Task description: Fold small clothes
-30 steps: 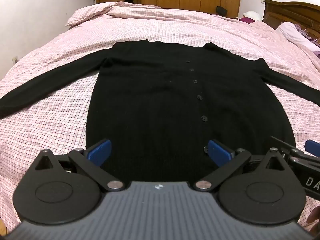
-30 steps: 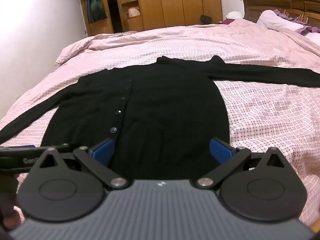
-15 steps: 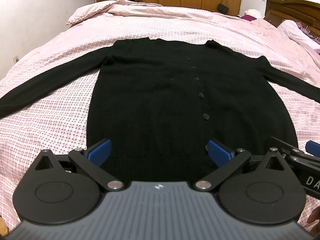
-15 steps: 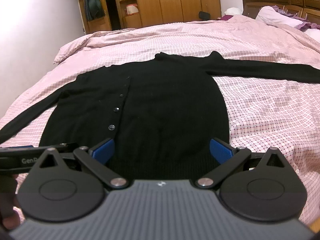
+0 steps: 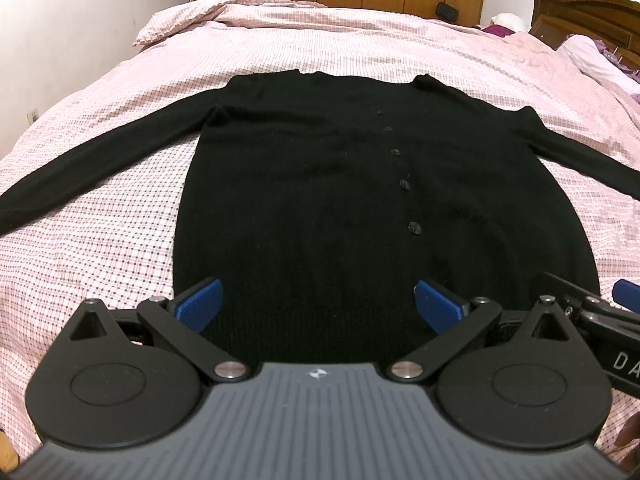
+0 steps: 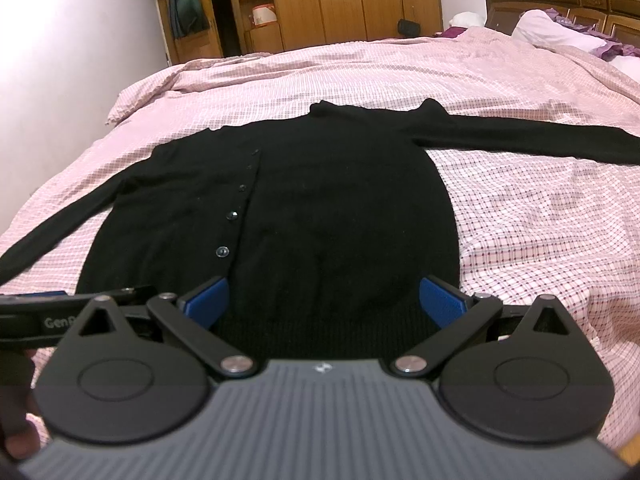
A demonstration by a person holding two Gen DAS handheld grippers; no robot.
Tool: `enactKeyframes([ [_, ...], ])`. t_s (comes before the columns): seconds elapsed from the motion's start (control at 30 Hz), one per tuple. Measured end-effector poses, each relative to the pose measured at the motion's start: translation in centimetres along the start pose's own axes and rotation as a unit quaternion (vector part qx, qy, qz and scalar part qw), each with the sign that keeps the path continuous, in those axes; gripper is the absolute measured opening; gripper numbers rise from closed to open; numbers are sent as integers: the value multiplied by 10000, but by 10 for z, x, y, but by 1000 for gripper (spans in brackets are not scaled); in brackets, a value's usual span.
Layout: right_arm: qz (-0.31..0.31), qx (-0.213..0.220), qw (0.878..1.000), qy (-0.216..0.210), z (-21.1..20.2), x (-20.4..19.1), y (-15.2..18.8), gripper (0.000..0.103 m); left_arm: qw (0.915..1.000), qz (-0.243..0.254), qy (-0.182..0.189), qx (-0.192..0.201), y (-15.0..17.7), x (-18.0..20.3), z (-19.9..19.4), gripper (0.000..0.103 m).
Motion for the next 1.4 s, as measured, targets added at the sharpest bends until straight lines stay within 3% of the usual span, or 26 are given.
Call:
enactKeyframes([
  [0.47,-165,-214,9995,-167,17,-2,-5,103,9991,222,-8,-353,-10,-1,23,103],
  [0.67,-49,-447,9985,-312,34,2,-12,103,9965,55,262,-795,-22,0,40,103],
  [1.03,303,-859,9943,-545,56,16,-24,103,9905,203,404,-1298,-37,8,60,103],
  [1.27,415,-875,9942,-477,63,44,-45,103,9914,294,263,-1250,-65,6,72,103],
  [1.4,631,-761,9950,-141,67,82,-62,103,9926,271,141,-1174,-86,3,82,103],
])
Point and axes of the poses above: each gripper's, at about its wrist camera, not at the fingertips, and z roughly the way its jaws point, x to its right, y to its underside, the point moved 9 cm from there along z, roughly the way its jaws point, and after that the axes turned 3 degrees about y, right-handed, at the moved point
